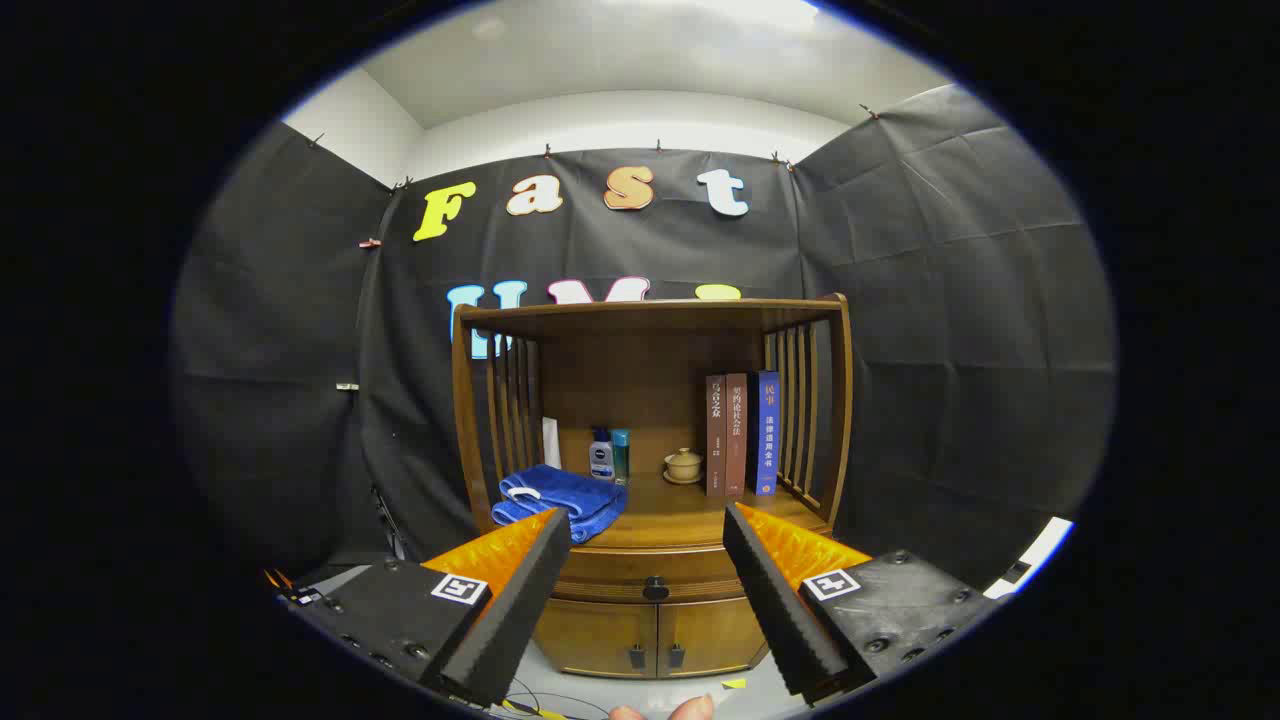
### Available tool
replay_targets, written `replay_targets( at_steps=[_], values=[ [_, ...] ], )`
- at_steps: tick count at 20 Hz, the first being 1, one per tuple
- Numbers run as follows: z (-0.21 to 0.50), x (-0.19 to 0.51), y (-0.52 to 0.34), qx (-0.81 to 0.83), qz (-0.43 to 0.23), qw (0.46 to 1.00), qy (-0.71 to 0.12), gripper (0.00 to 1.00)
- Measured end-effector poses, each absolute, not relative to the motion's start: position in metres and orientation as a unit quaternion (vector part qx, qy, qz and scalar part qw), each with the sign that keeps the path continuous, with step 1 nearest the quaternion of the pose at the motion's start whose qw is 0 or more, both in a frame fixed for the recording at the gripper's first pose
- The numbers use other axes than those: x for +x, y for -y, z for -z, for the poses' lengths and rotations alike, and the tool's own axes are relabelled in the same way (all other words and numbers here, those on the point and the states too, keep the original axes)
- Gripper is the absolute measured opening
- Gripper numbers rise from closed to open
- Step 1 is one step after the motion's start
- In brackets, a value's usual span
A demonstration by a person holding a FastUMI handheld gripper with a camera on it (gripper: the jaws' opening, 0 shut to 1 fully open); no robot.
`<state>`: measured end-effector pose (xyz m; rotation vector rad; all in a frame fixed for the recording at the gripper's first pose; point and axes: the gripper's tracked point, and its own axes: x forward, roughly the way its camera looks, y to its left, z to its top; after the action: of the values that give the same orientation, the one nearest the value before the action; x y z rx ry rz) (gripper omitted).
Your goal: Pull open the drawer, take out the items inside it, and place them on the countertop above the cabinet.
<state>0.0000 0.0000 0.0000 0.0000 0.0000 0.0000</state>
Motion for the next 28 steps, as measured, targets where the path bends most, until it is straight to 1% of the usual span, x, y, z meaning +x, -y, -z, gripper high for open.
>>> replay_targets(
  at_steps=[13, 21, 28],
  values=[
    [-0.001, -0.005, 0.002, 0.004, 0.005, 1.000, 0.001, 0.99],
    [0.001, -0.006, -0.013, 0.003, -0.005, 1.000, 0.001, 0.99],
    [0.001, 0.016, -0.011, 0.000, -0.006, 1.000, 0.014, 0.99]
  ],
)
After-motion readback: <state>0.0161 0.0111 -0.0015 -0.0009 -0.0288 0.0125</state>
